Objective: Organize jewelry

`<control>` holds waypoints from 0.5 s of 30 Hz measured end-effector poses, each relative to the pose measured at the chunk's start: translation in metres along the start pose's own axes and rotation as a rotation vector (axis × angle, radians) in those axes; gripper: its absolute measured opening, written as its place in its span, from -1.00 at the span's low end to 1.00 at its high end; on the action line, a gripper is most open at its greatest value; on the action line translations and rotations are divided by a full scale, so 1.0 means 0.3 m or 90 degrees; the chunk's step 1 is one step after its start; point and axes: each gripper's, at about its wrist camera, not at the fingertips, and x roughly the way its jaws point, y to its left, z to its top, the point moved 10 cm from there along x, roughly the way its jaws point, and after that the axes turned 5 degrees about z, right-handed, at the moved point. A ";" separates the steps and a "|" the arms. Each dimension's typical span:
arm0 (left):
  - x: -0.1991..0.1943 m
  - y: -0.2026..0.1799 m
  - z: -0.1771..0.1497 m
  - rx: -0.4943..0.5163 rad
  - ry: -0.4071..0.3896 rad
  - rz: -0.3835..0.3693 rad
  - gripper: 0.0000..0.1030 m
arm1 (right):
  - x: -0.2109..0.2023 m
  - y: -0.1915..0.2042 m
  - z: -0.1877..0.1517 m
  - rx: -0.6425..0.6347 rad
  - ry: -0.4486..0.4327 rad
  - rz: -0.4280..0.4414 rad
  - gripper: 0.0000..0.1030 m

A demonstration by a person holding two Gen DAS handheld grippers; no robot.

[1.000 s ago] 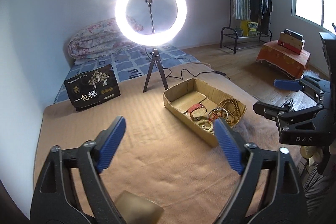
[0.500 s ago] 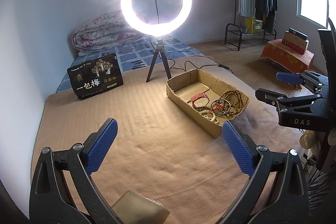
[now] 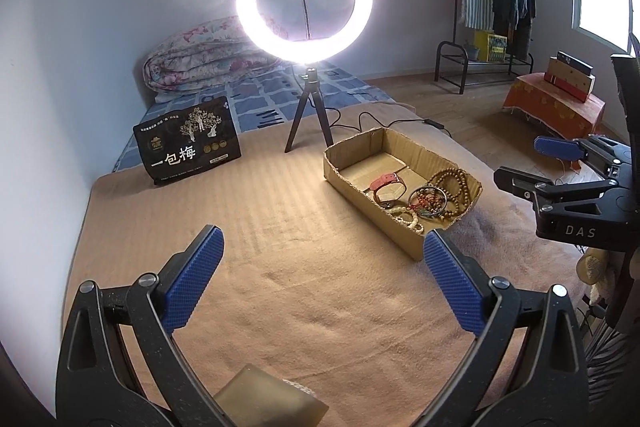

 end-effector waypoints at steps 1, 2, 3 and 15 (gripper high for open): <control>0.000 -0.002 -0.001 0.000 -0.001 -0.001 0.98 | 0.000 0.000 0.000 -0.001 0.000 0.000 0.55; -0.002 -0.003 -0.002 0.001 -0.001 -0.001 0.98 | 0.000 -0.001 0.000 -0.002 0.000 -0.001 0.55; -0.002 -0.003 -0.001 0.000 -0.001 0.000 0.98 | 0.001 0.000 0.001 -0.004 0.000 -0.004 0.55; 0.000 -0.005 -0.002 -0.002 0.002 -0.002 0.98 | 0.008 0.000 -0.002 -0.006 0.006 -0.002 0.56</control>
